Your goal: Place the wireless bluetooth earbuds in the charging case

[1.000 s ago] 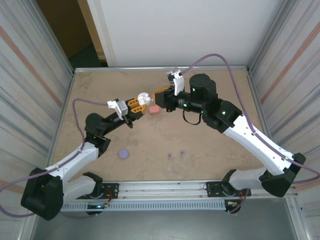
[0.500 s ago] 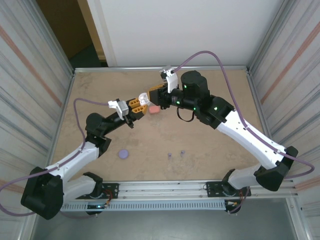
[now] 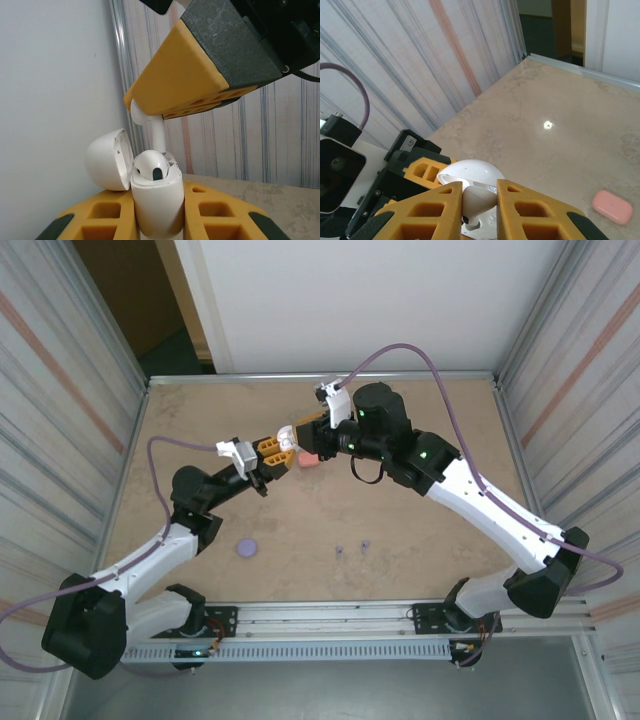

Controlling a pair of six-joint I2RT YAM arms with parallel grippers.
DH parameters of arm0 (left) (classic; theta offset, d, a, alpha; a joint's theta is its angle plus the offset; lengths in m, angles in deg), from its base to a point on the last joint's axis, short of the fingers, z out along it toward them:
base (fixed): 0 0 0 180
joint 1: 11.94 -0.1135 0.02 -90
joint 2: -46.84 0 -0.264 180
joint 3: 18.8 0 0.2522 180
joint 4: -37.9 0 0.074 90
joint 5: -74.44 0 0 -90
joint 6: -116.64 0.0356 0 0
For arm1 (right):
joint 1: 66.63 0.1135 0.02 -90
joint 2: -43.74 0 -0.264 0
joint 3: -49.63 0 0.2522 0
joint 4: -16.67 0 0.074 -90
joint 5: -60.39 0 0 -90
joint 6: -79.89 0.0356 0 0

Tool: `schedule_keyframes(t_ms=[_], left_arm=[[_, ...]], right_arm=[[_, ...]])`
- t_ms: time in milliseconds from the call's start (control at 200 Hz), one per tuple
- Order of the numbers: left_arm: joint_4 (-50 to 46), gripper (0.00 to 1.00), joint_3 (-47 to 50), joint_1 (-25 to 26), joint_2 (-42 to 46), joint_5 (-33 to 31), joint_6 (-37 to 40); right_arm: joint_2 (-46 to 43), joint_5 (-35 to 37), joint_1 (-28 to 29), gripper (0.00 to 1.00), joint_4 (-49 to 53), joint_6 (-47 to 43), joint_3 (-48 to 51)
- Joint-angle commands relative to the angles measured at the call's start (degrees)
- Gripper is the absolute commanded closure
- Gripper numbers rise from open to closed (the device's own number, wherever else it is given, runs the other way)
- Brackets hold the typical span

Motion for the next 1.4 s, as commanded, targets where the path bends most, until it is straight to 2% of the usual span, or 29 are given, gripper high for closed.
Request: schedule_keyframes(t_ms=[0, 842, 1193, 1393], left_arm=[[2.6, 1.00, -2.1, 0.3, 0.2, 0.5, 0.1], [2.4, 1.00, -2.1, 0.3, 0.2, 0.4, 0.2], [2.4, 1.00, -1.9, 0.4, 0.4, 0.6, 0.2], [2.4, 1.00, -2.1, 0.4, 0.5, 0.8, 0.2]], right_arm=[[0.6, 1.3, 0.5, 0.79, 1.0, -0.9, -1.7], [1.1, 0.3, 1.4, 0.77, 3.6, -0.8, -1.9], [0.6, -0.1, 1.1, 0.64, 3.7, -1.2, -3.2], [-2.7, -1.0, -1.3, 0.54, 2.3, -1.1, -0.5]])
